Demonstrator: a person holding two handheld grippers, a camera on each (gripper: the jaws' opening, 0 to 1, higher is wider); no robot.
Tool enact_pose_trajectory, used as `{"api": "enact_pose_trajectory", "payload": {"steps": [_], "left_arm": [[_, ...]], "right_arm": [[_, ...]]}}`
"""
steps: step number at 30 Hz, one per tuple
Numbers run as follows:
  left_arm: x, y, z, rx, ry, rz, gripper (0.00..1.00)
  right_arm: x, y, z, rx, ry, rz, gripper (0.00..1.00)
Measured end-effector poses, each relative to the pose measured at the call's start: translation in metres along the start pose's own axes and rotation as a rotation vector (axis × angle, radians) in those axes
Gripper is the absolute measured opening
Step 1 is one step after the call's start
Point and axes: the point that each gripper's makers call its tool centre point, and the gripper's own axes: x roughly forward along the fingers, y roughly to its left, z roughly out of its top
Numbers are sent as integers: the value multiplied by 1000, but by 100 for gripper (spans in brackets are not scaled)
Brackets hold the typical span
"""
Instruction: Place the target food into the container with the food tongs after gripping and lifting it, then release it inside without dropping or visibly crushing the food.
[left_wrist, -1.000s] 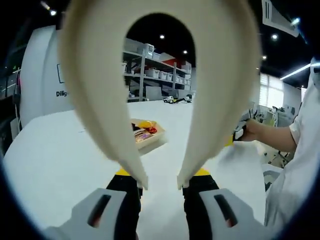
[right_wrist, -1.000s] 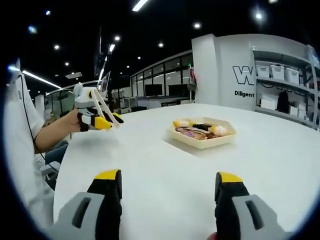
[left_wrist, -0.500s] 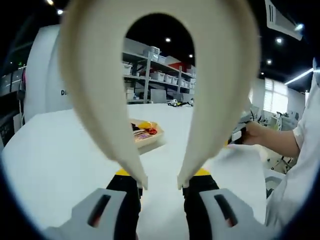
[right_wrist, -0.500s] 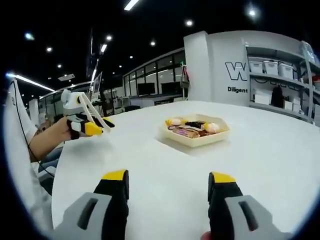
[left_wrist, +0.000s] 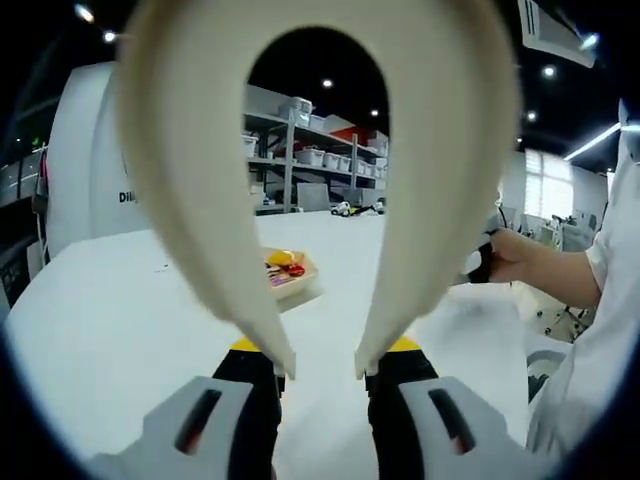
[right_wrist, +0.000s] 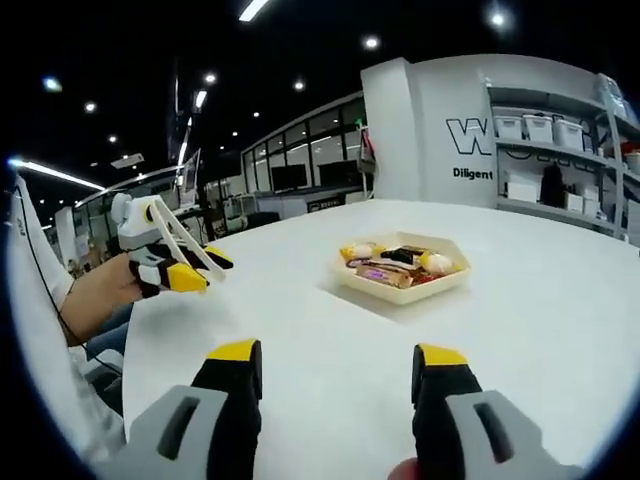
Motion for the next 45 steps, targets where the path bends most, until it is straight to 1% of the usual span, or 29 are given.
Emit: {"api": "enact_pose_trajectory", "payload": {"steps": [2,6,7,9,11,13,16,18,21,24,26,28,32,34,37,38,39,40,41,43,45], "left_arm": [[0,-2,2,-2,-6,-7,30],[0,-10,6,-12,-28,-55,30],[0,-23,12,-61,-60,-131,30],[1,-28,17,-66,-77,-161,30],[2,-36,23,-112,-108,-216,29],[4,-37,25,-114,-116,-227,29],[6,-41,30,-145,-141,-266,29],[7,-42,31,-157,-149,-276,29],[8,-47,35,-192,-167,-311,29],[11,-51,38,-235,-186,-347,29],[12,-55,40,-266,-192,-379,29],[13,-57,41,-287,-198,-392,29],[15,-62,47,-354,-220,-430,29],[15,-63,48,-375,-225,-441,29],[15,-64,50,-390,-228,-449,29],[15,-64,50,-393,-229,-452,29],[15,-65,51,-400,-229,-457,29],[16,-66,53,-437,-233,-482,29],[15,-67,54,-460,-237,-499,29],[16,-68,55,-488,-233,-516,29],[16,-69,55,-500,-229,-525,29]], "right_arm": [[0,3,-1,-5,9,7,52],[0,10,-1,0,5,31,51],[1,16,1,0,-1,54,51],[1,21,2,-12,-5,72,50],[1,29,5,-21,-18,106,50],[0,34,7,-24,-26,128,49],[0,41,11,-38,-43,155,49],[0,46,12,-45,-48,178,48],[1,51,14,-54,-57,199,47],[0,58,18,-57,-77,233,43],[1,61,19,-65,-75,243,42],[1,64,20,-69,-79,251,41],[-1,70,25,-66,-101,286,37],[-1,73,26,-68,-107,297,36],[-2,76,29,-46,-116,316,36],[-3,77,29,-38,-119,322,34],[-4,79,30,-24,-124,337,32],[-5,85,33,-22,-140,371,30],[-6,91,34,-9,-141,397,29],[-8,98,37,-12,-150,426,28],[-8,101,37,-17,-148,434,26]]}}
